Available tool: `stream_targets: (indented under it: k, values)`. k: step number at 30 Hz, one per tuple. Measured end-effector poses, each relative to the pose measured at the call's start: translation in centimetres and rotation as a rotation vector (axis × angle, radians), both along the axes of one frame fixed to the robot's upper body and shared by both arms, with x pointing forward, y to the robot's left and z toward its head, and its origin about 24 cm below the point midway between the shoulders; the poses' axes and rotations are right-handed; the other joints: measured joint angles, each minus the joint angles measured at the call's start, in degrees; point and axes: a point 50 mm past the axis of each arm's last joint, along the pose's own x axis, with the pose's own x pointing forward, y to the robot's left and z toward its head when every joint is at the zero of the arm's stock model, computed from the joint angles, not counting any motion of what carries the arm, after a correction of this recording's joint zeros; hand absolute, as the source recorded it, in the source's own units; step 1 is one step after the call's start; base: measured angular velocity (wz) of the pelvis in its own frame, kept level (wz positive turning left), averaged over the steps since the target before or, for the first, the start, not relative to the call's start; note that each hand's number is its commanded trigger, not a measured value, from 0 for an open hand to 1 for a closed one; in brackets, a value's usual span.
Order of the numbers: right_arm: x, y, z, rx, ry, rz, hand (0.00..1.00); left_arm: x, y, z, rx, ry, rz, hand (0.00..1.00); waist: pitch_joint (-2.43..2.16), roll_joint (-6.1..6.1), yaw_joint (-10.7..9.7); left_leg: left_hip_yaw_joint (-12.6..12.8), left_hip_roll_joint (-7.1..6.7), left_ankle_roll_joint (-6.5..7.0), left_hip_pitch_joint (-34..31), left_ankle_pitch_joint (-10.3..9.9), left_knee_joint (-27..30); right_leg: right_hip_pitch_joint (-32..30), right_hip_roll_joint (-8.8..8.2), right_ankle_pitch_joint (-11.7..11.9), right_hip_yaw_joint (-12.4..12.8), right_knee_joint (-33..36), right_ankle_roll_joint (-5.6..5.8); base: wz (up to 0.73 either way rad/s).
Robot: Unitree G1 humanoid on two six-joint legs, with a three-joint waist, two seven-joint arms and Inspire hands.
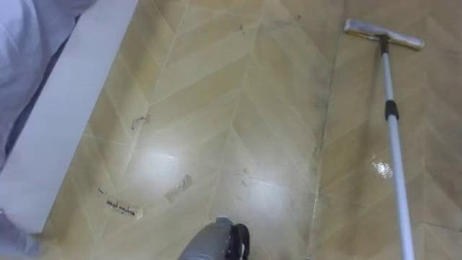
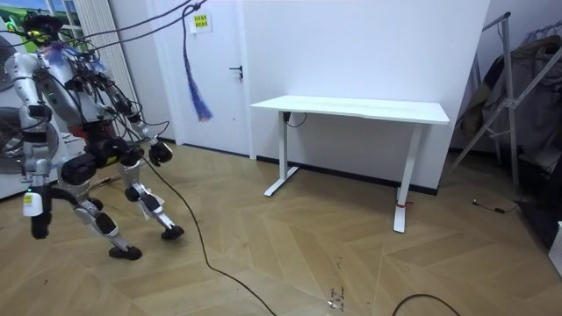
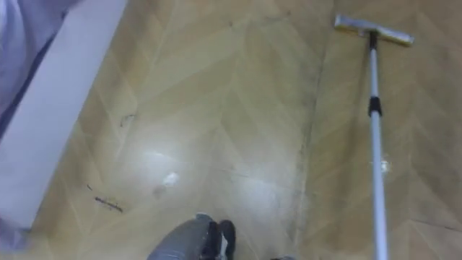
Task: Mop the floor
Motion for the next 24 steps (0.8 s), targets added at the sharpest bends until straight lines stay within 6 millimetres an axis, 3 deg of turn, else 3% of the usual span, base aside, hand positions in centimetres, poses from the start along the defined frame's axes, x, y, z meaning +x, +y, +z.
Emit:
stream_targets:
  k: [1,3,5,7,8,9,11,13,14,15,16,17,18,19,20,21,22,23,24]
  values:
    - [-1.4,0.3,-0.3,0.0,0.031,-0.002,1.0,0.4,0.0,0.1,0.001,-0.013,-0.003,0.0,-0.31,0.62,-1.0,-1.2,-1.01,0.13,1.1,-1.1,-0.1,-2.1,0.18,0.5,0.3,1.9,-0.09,-0.1]
    - [-2.3,1.3,-0.8,0.006,0.047,-0.006,1.0,1.5,-0.4,0.2,-0.008,-0.044,-0.009,0.0,0.35,2.26,-3.0,-3.6,-1.77,-0.12,3.5,-2.6,-0.5,-7.3,1.81,0.2,0.3,1.3,-0.52,-0.19]
    - [-2.3,2.6,-1.4,0.021,0.044,-0.005,1.0,1.9,-0.7,0.2,-0.013,-0.053,-0.012,0.0,0.29,2.55,-4.0,-4.4,-1.76,-0.58,5.5,-3.4,-1.8,-10.2,3.04,0.2,0.3,-5.8,-0.58,-0.25]
    - [-2.1,3.8,-1.8,0.049,0.042,-0.01,1.0,1.7,-0.8,0.1,-0.016,-0.045,-0.01,0.0,0.56,2.03,-4.3,-5.8,-1.75,-1.35,8.0,-4.3,-3.1,-11.0,4.1,1.0,-0.7,-16.1,-1.69,-0.26]
    - [-1.8,4.4,-2.0,0.067,0.043,-0.018,1.0,1.3,-0.8,0.0,-0.015,-0.03,-0.006,0.0,0.57,1.9,-4.2,-6.6,-1.74,-1.94,9.6,-5.4,-3.4,-11.1,4.38,2.9,-1.7,-21.5,-2.98,-0.12]
    - [-1.6,4.7,-2.1,0.076,0.052,-0.022,1.0,0.5,-0.7,-0.1,-0.01,-0.002,0.002,0.0,0.79,1.3,-4.0,-7.2,-1.62,-2.57,11.3,-6.8,-3.4,-10.2,4.82,5.1,-2.8,-23.8,-4.05,-0.06]
    - [-0.5,4.2,-1.7,0.066,0.048,-0.025,1.0,-0.5,-0.7,-0.3,0.003,0.049,0.018,0.0,0.77,0.82,-2.8,-7.4,-0.94,-3.88,13.2,-8.2,-2.6,-8.2,4.21,5.4,-4.5,-23.2,-4.99,-0.14]
    - [3.0,3.2,-0.9,0.039,-0.003,0.019,1.0,-1.4,-0.2,-0.4,0.018,0.081,0.077,0.0,1.07,-0.81,-1.4,-5.6,0.79,-7.17,10.4,-6.6,5.8,-8.0,4.11,5.0,-5.2,-20.7,-5.81,-0.38]
    - [6.1,2.5,0.1,0.016,-0.063,0.06,1.0,-1.7,0.0,-0.4,0.024,0.089,0.12,0.0,1.15,-2.02,0.1,-4.7,2.43,-9.69,7.1,-2.7,14.2,-8.1,4.57,3.5,-5.5,-18.7,-6.76,-0.45]
    - [9.5,2.1,1.4,0.0,-0.14,0.112,1.0,-2.1,0.2,-0.3,0.026,0.09,0.158,0.0,1.18,-3.35,0.9,-4.4,3.6,-10.58,3.5,3.3,21.4,-8.1,5.14,1.8,-5.4,-16.9,-7.36,-0.36]
    - [11.2,2.0,2.0,-0.004,-0.188,0.133,1.0,-2.1,0.4,-0.3,0.028,0.086,0.164,0.0,1.16,-4.22,1.2,-4.4,3.9,-10.95,1.8,7.1,24.4,-8.0,5.31,1.0,-5.3,-16.2,-7.71,-0.08]
    - [14.0,2.2,3.2,0.001,-0.277,0.161,1.0,-2.0,0.8,-0.2,0.033,0.076,0.171,0.0,1.47,-5.98,2.0,-4.2,4.83,-11.0,-1.1,11.9,28.8,-7.4,6.22,-0.2,-4.9,-15.3,-8.6,0.08]
    - [16.3,2.5,4.3,0.01,-0.345,0.186,1.0,-1.9,1.1,-0.1,0.041,0.064,0.164,0.0,1.75,-6.79,2.8,-4.3,5.81,-10.31,-3.5,10.9,29.9,-6.3,7.05,-1.2,-5.0,-15.0,-8.96,0.03]
    - [17.3,2.6,4.8,0.018,-0.371,0.197,1.0,-1.9,1.2,0.0,0.041,0.065,0.164,0.0,2.15,-7.52,3.4,-4.4,6.33,-9.97,-4.6,10.0,29.0,-5.7,7.3,-1.4,-5.0,-15.1,-8.99,-0.11]
    - [18.9,3.1,5.7,0.036,-0.413,0.213,1.0,-2.1,1.0,-0.1,0.035,0.07,0.162,0.0,2.43,-8.45,4.4,-4.2,6.77,-10.07,-6.4,7.7,24.1,-4.6,7.59,-1.9,-5.2,-15.7,-9.27,-0.13]
    - [19.2,3.0,5.9,0.04,-0.419,0.208,1.0,-2.3,0.6,-0.2,0.012,0.072,0.16,0.0,2.39,-8.57,5.3,-4.7,6.57,-10.09,-7.3,6.4,15.4,-3.1,7.7,-2.4,-5.7,-17.1,-9.15,0.0]
    - [19.0,3.0,5.8,0.045,-0.411,0.202,1.0,-2.4,0.5,-0.2,0.003,0.071,0.159,0.0,2.45,-8.38,5.3,-4.6,6.49,-10.15,-7.2,6.4,10.1,-2.0,7.74,-2.8,-6.0,-17.9,-8.88,0.21]
    - [17.9,2.8,5.2,0.048,-0.383,0.19,1.0,-2.4,0.4,-0.2,-0.013,0.071,0.15,0.0,2.39,-7.71,5.1,-4.2,6.54,-10.24,-6.7,6.9,-0.2,0.2,7.76,-3.7,-6.6,-19.6,-8.14,0.26]
    - [16.0,2.3,4.2,0.045,-0.34,0.175,1.0,-2.5,0.4,-0.2,-0.019,0.071,0.136,0.0,2.58,-6.7,5.1,-3.8,6.51,-8.34,-6.4,9.2,-4.0,2.2,7.42,-5.1,-6.8,-20.5,-7.55,0.24]
